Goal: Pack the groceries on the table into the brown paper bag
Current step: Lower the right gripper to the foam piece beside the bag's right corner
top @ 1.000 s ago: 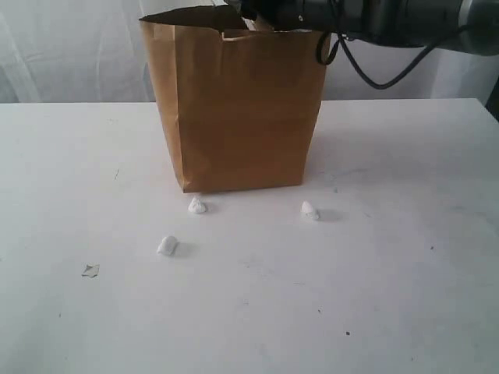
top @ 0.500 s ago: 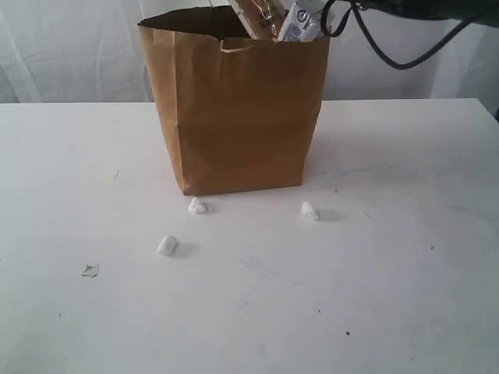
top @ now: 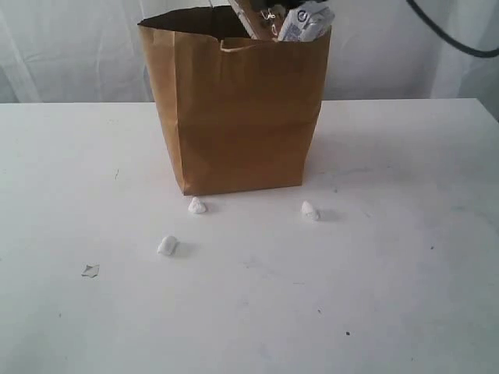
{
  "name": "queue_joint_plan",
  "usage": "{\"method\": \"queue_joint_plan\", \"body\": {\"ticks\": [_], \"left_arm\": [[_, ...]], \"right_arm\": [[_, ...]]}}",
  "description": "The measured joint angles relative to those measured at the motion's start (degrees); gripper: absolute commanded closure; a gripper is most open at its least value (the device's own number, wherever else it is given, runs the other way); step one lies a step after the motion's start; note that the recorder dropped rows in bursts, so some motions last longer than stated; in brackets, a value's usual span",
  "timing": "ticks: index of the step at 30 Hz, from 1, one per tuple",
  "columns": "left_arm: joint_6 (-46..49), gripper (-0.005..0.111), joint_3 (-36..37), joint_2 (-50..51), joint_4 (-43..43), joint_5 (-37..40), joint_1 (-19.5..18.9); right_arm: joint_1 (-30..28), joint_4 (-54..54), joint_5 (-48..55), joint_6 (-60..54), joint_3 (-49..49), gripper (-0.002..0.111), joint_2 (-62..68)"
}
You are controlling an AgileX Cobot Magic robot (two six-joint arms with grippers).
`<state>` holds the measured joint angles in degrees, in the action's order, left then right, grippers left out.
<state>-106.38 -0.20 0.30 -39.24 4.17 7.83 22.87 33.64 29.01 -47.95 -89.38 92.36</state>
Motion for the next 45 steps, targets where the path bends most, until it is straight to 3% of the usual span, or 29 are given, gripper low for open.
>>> {"method": "queue_joint_plan", "body": {"ticks": [5,10,18,27,45], "left_arm": [[0.00,0.107,0.00,0.00,0.00,0.00,0.00],[0.00,0.107,0.00,0.00,0.00,0.00,0.00],[0.00,0.107,0.00,0.00,0.00,0.00,0.00],[0.00,0.107,0.00,0.00,0.00,0.00,0.00],[0.00,0.107,0.00,0.00,0.00,0.00,0.00]], "right_arm": [[0.00,-27.24,15.47,18.76,0.00,0.084,-4.46],[0.00,-39.03,30.27,32.63,0.93,0.085,-5.30],[0.00,-35.58,30.41,37.03,7.11,0.083,1.05],[0.00,-33.19,22.06,37.33,7.82,0.055,12.10],[0.00,-28.36,10.97,34.93,7.82,0.059,23.97]]}}
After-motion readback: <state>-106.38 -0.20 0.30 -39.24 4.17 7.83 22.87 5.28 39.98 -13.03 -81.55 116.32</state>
